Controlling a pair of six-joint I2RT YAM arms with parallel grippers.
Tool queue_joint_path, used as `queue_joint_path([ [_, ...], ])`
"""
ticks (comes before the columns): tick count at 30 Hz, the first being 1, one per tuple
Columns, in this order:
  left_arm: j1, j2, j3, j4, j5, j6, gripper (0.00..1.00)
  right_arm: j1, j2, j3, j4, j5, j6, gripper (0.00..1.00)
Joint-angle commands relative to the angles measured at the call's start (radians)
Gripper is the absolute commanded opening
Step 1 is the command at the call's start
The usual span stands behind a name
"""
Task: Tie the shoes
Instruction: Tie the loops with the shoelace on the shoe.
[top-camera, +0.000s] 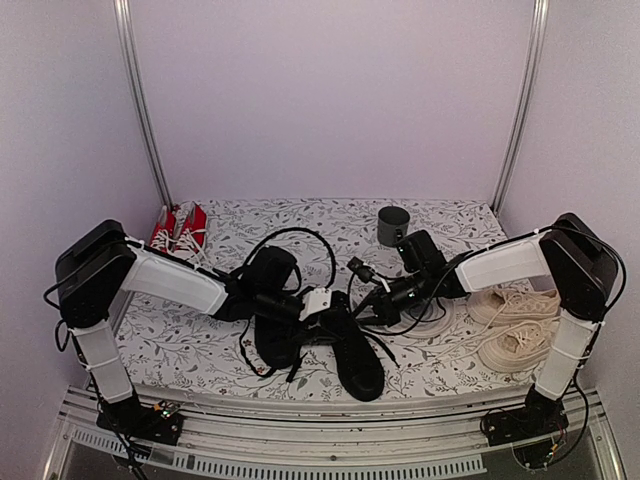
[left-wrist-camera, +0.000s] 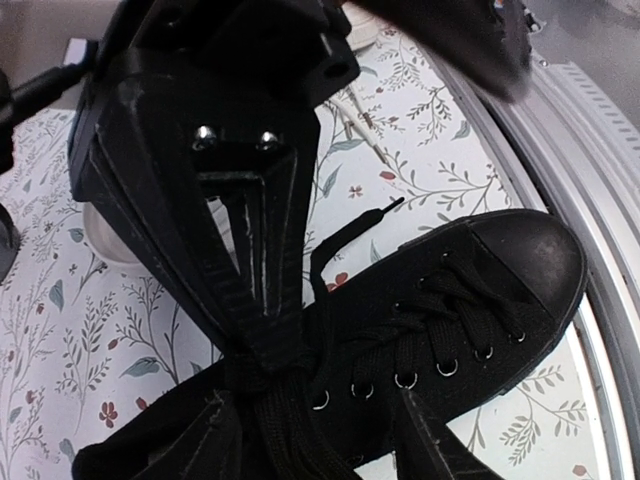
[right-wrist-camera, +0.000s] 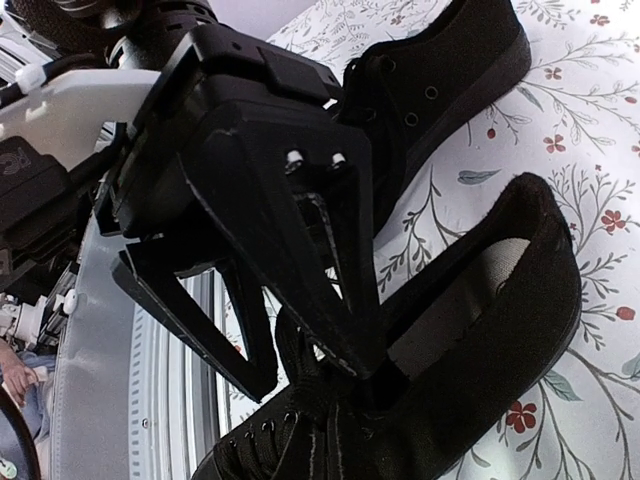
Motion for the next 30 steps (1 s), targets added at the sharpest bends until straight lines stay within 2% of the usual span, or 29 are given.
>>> queue_joint_path([
  [1, -0.015, 0.015, 0.021, 0.025, -0.019, -0.012, 0.51, -0.006, -0.022, 0.004, 0.038, -0.032, 0.007, 0.02],
  [8, -0.031, 0.028, 0.012, 0.105, -0.052, -0.035, 0.46, -0.005, -0.033, 0.005, 0.005, -0.031, 0.010, 0.01],
  [11, -0.036, 0.031, 0.007, 0.131, -0.055, -0.038, 0.40, -0.006, -0.044, 0.002, -0.008, -0.025, 0.006, 0.01],
  [16, -0.038, 0.032, 0.004, 0.151, -0.057, -0.037, 0.22, -0.006, -0.070, -0.010, -0.009, -0.025, 0.012, 0.01],
  [19, -0.038, 0.029, -0.003, 0.153, -0.066, -0.034, 0.16, -0.006, -0.079, -0.014, -0.024, -0.014, 0.005, 0.01],
  [23, -0.038, 0.018, -0.020, 0.163, -0.079, -0.033, 0.01, -0.006, -0.087, -0.021, -0.048, 0.001, -0.012, 0.01],
  [30, -0.037, 0.010, -0.049, 0.239, -0.112, -0.084, 0.00, -0.006, -0.074, -0.030, -0.068, -0.001, -0.023, 0.02],
])
